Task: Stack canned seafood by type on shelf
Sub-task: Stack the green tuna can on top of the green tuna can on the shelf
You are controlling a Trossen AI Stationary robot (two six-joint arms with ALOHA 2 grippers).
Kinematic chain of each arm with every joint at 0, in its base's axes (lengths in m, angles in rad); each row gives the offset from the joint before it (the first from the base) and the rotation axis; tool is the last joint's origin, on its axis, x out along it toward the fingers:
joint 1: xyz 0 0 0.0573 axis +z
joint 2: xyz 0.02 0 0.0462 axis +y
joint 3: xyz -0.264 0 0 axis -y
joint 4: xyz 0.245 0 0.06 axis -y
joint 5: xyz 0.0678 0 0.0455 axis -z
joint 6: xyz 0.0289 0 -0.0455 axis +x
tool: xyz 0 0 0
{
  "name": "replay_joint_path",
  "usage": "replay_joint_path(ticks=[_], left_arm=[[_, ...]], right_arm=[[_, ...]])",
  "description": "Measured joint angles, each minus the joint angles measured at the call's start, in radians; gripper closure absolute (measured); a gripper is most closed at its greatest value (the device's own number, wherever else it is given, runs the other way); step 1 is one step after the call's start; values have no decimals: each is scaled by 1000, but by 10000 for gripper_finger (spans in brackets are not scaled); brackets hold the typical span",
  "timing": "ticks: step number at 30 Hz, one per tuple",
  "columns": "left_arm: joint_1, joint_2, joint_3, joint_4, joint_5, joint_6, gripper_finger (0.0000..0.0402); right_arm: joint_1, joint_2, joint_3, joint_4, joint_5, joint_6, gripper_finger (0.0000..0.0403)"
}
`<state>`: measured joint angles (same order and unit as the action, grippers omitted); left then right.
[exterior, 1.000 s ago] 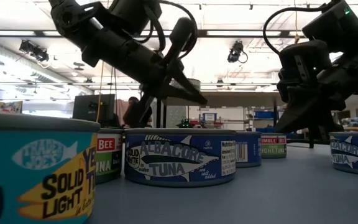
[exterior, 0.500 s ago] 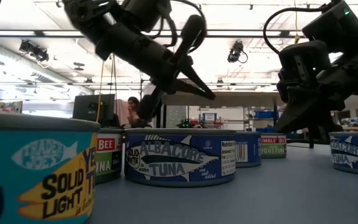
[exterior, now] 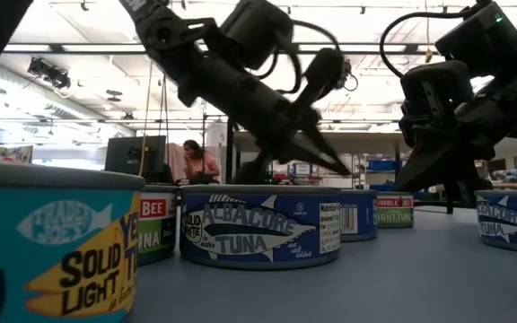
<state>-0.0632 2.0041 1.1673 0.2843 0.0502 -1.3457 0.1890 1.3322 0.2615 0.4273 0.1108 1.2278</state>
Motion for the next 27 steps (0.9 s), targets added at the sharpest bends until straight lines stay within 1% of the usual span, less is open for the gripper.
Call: replay_joint_path(ticks=[3,10,14,22,27], left_arm=[[-9,-4,3,9,-5,-3,400],[-25,5,2,-74,-14,-20,401],[-29,5,1,-67,-55,-21,401],[-28,2,4,-140,-57,-21,401],[-28,2,5,-156,-56,-24,401]], right_arm=[[0,-1,0,0,1,0,403],[0,-3,0,0,1,0,403],[0,-3,0,1,1,0,403],[0,-3,0,6,0,5,403],[1,-5,0,10,0,-10,402]])
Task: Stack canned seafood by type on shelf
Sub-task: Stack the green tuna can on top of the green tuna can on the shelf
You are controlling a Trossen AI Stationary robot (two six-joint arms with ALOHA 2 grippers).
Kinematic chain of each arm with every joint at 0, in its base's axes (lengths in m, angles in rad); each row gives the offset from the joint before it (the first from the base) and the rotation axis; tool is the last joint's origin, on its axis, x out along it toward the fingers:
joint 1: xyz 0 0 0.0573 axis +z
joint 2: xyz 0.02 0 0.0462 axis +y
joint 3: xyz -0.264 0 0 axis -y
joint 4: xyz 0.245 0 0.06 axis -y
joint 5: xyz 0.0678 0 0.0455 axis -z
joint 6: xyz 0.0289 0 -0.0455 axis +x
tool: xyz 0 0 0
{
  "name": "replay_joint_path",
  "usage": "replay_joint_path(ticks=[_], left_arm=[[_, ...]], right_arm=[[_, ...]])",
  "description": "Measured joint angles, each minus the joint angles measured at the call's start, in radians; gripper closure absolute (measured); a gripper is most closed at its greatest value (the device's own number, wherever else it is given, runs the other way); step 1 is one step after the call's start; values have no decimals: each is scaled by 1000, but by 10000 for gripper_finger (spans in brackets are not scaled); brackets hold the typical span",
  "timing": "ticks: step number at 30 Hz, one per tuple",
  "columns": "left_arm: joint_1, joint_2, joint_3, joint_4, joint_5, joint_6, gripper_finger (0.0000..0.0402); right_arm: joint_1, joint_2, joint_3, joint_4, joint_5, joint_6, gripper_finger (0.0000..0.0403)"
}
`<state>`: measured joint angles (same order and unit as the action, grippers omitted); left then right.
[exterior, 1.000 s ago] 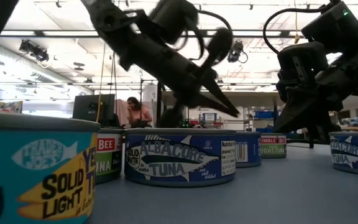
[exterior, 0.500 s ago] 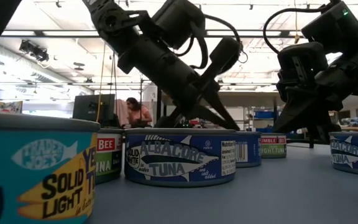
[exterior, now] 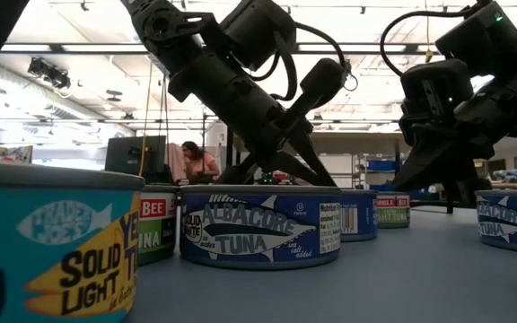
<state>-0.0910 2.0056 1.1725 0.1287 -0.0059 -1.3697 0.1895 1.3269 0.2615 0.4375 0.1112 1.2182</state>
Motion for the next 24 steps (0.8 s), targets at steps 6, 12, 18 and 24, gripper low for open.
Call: replay_joint_path(ticks=[6,12,18,24], left_arm=[[-1,-3,0,-40,-4,0,401],[-1,-2,-1,-46,-19,1,401],[-1,0,-2,-45,-21,8,401],[-1,0,-3,-45,-21,20,401]], right_arm=[[3,-53,0,2,-1,-23,382],[3,-150,0,-7,-46,-61,347],[25,-207,0,-149,-45,-70,294],[31,-213,0,-231,-23,-15,204]])
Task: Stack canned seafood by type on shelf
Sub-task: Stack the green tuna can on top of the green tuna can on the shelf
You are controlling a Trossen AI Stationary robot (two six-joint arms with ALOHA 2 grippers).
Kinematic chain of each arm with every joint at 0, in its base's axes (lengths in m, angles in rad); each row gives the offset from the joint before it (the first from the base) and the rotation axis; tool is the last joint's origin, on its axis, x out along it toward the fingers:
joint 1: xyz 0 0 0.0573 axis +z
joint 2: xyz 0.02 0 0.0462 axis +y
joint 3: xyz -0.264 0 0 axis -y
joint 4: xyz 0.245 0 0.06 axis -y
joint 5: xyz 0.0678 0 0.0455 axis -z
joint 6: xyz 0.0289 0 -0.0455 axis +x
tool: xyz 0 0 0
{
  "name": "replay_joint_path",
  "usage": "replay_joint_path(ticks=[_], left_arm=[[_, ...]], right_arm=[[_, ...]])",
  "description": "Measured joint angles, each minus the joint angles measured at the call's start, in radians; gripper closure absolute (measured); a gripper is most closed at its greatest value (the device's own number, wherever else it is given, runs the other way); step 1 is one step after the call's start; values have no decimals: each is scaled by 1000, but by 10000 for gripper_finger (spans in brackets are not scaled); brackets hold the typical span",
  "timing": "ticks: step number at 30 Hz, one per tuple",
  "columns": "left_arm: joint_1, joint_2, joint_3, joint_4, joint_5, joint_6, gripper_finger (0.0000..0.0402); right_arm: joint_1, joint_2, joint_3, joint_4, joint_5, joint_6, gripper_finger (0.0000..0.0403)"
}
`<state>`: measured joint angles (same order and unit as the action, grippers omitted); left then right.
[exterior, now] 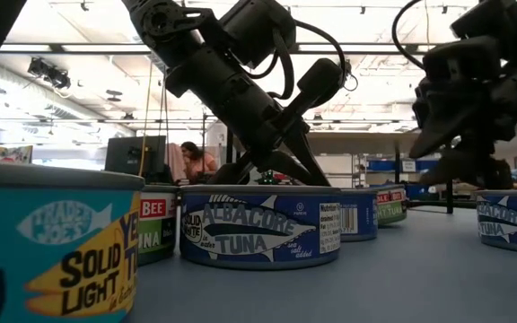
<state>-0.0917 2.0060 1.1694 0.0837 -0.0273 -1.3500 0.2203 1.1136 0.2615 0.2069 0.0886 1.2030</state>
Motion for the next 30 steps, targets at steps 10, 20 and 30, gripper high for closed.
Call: replay_joint_path(ticks=[10,20,30], left_arm=[[1,1,-2,-1,-2,12,401],[4,2,-2,-16,0,31,401],[5,2,-3,-16,1,48,401]], right_arm=[[-1,31,0,10,60,87,130],[-3,142,0,140,76,119,135],[-6,252,0,281,70,157,135]])
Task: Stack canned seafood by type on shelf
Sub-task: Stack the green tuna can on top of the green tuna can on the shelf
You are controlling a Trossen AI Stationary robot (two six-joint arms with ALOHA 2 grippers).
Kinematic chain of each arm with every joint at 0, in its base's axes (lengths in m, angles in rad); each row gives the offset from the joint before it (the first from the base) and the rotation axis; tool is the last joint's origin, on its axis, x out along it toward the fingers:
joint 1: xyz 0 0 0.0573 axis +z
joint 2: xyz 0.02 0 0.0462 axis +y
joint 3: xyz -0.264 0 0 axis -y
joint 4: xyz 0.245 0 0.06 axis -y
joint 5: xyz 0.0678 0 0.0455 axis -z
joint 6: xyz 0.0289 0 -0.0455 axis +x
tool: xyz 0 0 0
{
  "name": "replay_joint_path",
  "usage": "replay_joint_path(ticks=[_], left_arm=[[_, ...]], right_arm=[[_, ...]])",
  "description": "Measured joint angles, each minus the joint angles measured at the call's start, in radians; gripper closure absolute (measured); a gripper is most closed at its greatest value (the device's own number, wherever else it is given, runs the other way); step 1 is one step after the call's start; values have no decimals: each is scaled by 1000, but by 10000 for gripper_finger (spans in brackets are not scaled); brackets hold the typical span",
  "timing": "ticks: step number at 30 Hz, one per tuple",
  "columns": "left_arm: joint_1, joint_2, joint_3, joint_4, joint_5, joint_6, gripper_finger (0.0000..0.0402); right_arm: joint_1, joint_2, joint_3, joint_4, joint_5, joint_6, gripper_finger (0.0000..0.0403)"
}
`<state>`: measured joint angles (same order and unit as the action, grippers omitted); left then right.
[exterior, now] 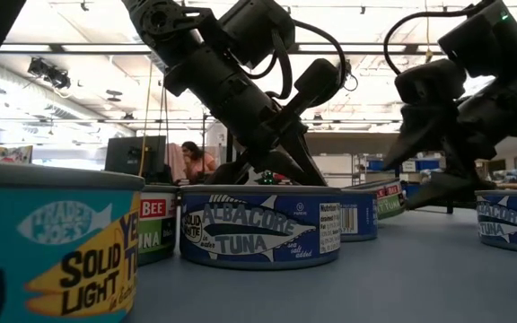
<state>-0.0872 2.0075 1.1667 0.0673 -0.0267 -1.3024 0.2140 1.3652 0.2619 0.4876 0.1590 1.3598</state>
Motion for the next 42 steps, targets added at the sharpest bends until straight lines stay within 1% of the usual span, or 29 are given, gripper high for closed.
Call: replay_joint_path(ticks=[10,15,18,22,26,27,31,36,38,42], left_arm=[[2,0,0,0,3,12,401],[2,0,-1,-4,2,15,401],[2,0,-1,-5,0,16,401],[2,0,-1,-9,-1,16,401],[2,-1,-2,-9,6,16,401],[2,-1,-2,-6,9,16,401],[2,0,-3,32,33,16,399],[2,-3,-7,141,124,18,389],[3,-28,-8,133,134,30,388],[4,-108,-4,92,121,79,387]], right_arm=[[-13,102,0,125,-29,10,137],[-21,134,5,175,-36,6,151],[-29,143,28,138,-66,-4,173],[-30,155,47,119,-97,-37,216],[-30,138,52,95,-89,-17,265],[-30,132,53,90,-85,-17,269],[-30,111,52,73,-83,-22,269],[-29,67,50,50,-89,-42,270],[-29,47,50,50,-87,-45,270],[-29,19,55,62,-82,-48,270]])
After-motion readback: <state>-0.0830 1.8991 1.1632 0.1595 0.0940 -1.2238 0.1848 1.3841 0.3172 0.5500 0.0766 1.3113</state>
